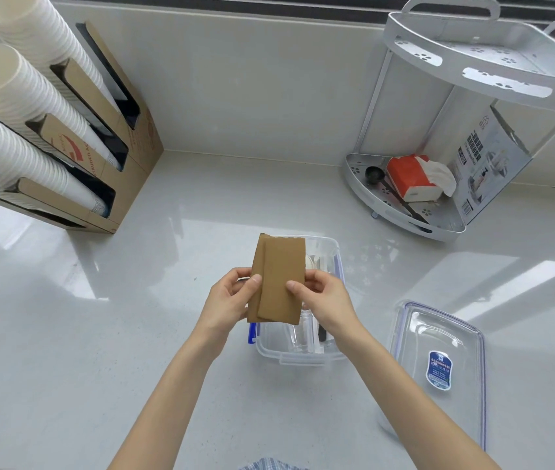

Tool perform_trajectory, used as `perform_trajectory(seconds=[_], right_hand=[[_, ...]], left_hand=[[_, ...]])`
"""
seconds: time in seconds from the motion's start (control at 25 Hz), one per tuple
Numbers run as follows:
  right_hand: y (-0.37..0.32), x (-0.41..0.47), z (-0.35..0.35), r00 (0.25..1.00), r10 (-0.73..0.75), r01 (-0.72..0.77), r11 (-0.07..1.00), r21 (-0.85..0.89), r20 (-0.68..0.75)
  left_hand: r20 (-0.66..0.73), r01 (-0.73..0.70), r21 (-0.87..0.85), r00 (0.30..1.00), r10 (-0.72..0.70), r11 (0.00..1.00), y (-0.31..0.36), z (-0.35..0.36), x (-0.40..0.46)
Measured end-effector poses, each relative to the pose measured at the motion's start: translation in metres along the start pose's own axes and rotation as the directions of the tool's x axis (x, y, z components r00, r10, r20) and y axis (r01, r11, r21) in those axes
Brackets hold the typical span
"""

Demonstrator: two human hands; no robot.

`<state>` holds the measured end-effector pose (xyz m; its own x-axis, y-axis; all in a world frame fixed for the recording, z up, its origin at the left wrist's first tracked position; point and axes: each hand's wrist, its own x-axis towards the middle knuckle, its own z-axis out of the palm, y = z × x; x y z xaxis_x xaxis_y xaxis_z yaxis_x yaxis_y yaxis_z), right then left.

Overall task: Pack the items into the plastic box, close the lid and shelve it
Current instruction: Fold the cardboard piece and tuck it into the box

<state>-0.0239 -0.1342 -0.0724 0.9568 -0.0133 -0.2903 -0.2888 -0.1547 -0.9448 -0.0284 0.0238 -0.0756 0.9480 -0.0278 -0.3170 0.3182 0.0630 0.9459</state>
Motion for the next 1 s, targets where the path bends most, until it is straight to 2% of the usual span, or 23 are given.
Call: perform_trajectory(seconds=[0.16,0.32,0.44,0.68,1.0], right_hand=[[0.001,0.001,-0.007,0.998,0.019,-0.017,1.0,0.024,-0.061],[-0.001,0.001,-0.011,0.986,-0.029,0.04,0.997,0.061,-0.162],[-0.007,-0.001,-0.008,0.97,-0.146,0.138,0.989,-0.056,-0.197],[-0.013,-0.004,0.021,0.959,-0.273,0.241,0.93,-0.277,-0.081],[-0.005,-0.004,0.025,0.977,-0.209,0.214,0.919,-0.331,0.052]], left_hand=[[-0.03,-0.005,-0.01,1.0,0.005,1.0,-0.002,-0.005,0.0],[-0.086,-0.012,0.003,0.996,0.013,1.0,-0.001,-0.007,0.002],[-0.091,-0.039,0.03,0.995,0.041,0.999,0.001,-0.006,0.001],[0.014,-0.101,0.045,0.995,0.101,0.994,0.007,0.008,-0.004],[-0.051,-0.115,0.023,0.992,0.116,0.993,0.004,0.008,-0.005]])
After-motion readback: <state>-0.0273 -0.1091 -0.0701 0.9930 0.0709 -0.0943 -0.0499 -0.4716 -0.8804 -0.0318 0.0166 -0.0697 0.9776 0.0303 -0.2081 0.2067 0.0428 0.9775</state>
